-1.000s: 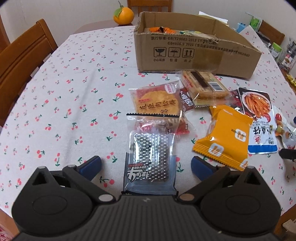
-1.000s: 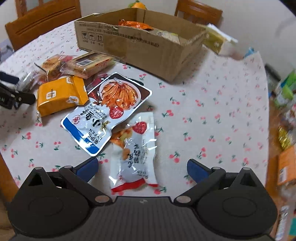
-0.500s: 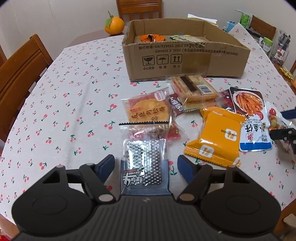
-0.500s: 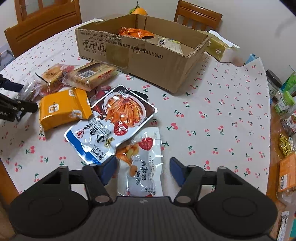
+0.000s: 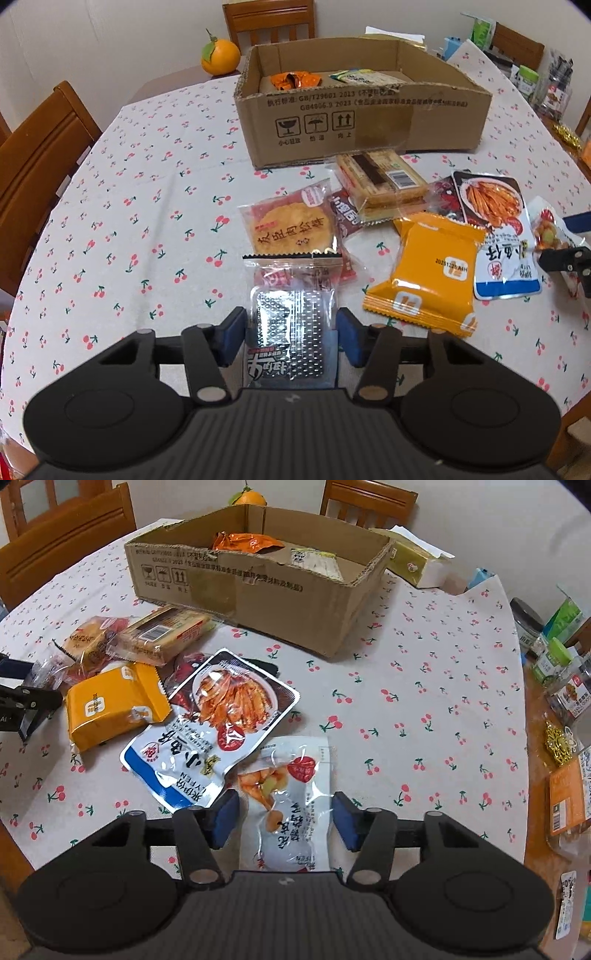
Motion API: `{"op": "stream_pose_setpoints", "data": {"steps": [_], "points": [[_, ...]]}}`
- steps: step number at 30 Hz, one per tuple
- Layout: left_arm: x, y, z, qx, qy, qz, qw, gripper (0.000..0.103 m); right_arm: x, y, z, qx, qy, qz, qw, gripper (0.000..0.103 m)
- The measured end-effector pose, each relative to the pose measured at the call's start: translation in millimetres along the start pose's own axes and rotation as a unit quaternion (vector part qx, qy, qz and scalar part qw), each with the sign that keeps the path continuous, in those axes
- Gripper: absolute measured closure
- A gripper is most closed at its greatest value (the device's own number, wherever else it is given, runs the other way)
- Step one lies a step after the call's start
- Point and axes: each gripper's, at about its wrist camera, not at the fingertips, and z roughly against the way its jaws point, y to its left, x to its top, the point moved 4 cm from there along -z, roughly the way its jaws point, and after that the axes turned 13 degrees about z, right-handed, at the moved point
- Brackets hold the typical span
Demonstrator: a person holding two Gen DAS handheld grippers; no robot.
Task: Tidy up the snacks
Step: 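Close left gripper on silver-patterned bag while right gripper closes on white snack pouch, then lift both held bags and carry them toward the cardboard box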
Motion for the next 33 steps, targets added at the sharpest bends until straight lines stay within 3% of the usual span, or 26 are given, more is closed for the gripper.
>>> {"op": "stream_pose_setpoints", "data": {"steps": [22, 27, 33], "points": [[-9, 2, 9, -0.014, 0.025, -0.022, 0.9993, 0.047, -3, -13, 2, 0.004, 0.002, -0.064, 0.998, 0.048], [-9, 2, 8, -0.026, 0.028, -0.014, 0.9992, 0.057, -4, -13, 4, 0.006, 0.003, -0.073, 0.997, 0.048], [-5, 8, 11, -0.046, 0.044, 0.001, 0.9979, 0.059, -1, -14, 10, 0.009, 0.007, -0.069, 0.998, 0.048]]}}
